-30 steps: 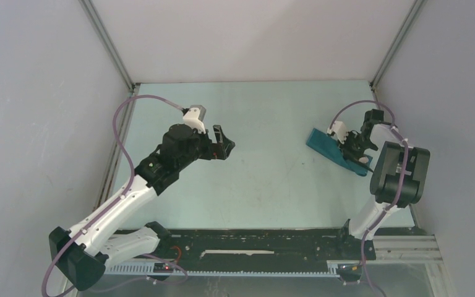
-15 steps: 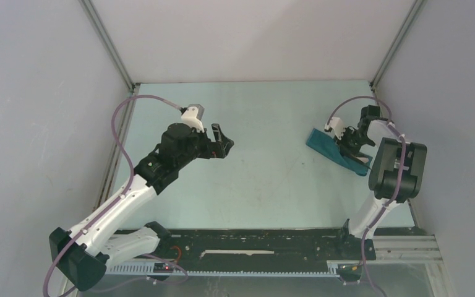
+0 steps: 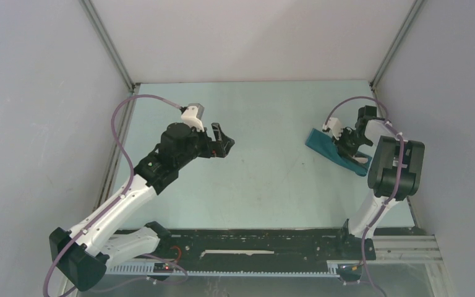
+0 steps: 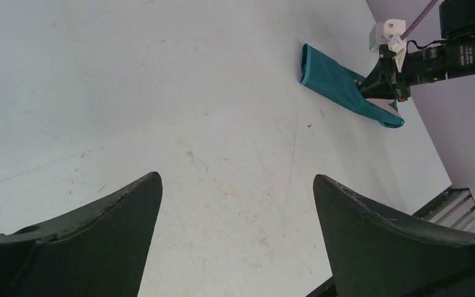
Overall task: Fold the napkin into a case and place the utensils inside
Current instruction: Insert the knife into the folded napkin.
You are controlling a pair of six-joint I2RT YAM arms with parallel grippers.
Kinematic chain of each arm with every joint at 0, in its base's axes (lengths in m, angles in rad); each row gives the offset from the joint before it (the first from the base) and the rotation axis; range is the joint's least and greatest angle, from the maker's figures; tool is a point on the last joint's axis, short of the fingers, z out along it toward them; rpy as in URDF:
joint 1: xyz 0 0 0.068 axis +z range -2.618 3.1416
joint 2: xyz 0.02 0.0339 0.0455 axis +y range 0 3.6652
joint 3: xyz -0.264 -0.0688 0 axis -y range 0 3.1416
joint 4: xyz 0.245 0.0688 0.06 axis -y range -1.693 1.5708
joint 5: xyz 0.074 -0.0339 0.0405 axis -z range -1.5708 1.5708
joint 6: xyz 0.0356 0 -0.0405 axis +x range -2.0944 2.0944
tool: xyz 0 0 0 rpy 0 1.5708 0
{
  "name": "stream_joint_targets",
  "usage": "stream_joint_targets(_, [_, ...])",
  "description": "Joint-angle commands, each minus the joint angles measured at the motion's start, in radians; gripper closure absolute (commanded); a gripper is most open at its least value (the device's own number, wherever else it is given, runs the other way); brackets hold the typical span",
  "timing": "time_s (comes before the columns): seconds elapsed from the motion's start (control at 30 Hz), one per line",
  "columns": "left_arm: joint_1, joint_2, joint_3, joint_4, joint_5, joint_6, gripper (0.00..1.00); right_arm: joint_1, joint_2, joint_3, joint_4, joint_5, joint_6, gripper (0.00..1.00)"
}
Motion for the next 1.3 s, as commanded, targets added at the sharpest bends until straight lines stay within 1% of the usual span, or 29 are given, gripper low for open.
stream_joint_targets(0.0, [0.007, 0.000, -0.013, 0.032, 0.008, -0.011, 0.00, 0.018, 0.012, 0.029, 0.018, -0.019, 0.023, 0.99])
stream_joint_targets(0.37, [0.014, 0.001, -0.020, 0.042, 0.014, -0.021, 0.00, 0.036, 0.028, 0.060, 0.007, -0.024, 0.030, 0.97])
stream_joint_targets(0.53, [0.015, 0.002, -0.020, 0.046, 0.014, -0.021, 0.00, 0.035, 0.033, 0.058, 0.002, -0.027, 0.032, 0.93])
stream_joint_targets(0.67, [0.016, 0.002, -0.021, 0.046, 0.014, -0.023, 0.00, 0.031, 0.032, 0.058, -0.008, -0.030, 0.028, 0.84])
stream_joint_targets(0.77, [0.015, 0.000, -0.024, 0.049, 0.014, -0.023, 0.00, 0.019, 0.016, 0.052, -0.015, -0.033, 0.027, 0.75])
stream_joint_targets(0.87, [0.015, -0.004, -0.028, 0.055, 0.033, -0.027, 0.00, 0.004, -0.017, 0.029, -0.007, -0.021, 0.021, 0.72])
stream_joint_targets(0.9, [0.015, -0.006, -0.028, 0.057, 0.040, -0.028, 0.00, -0.002, -0.029, 0.023, -0.005, -0.019, 0.021, 0.68])
stream_joint_targets(0.93, [0.015, -0.008, -0.030, 0.059, 0.042, -0.029, 0.00, -0.008, -0.041, 0.015, -0.003, -0.022, 0.023, 0.58])
stream_joint_targets(0.97, [0.015, -0.010, -0.031, 0.060, 0.043, -0.030, 0.00, -0.015, -0.053, 0.008, -0.003, -0.022, 0.021, 0.42])
stream_joint_targets(1.0, [0.015, -0.012, -0.033, 0.060, 0.043, -0.030, 0.00, -0.021, -0.066, 0.001, -0.002, -0.022, 0.021, 0.39])
stream_joint_targets(1.13, [0.015, -0.024, -0.036, 0.063, 0.046, -0.030, 0.00, -0.037, -0.119, -0.024, -0.004, -0.013, 0.032, 0.40])
stream_joint_targets(1.27, [0.015, -0.030, -0.037, 0.074, 0.059, -0.037, 0.00, -0.067, -0.223, -0.062, 0.014, -0.022, 0.078, 0.40])
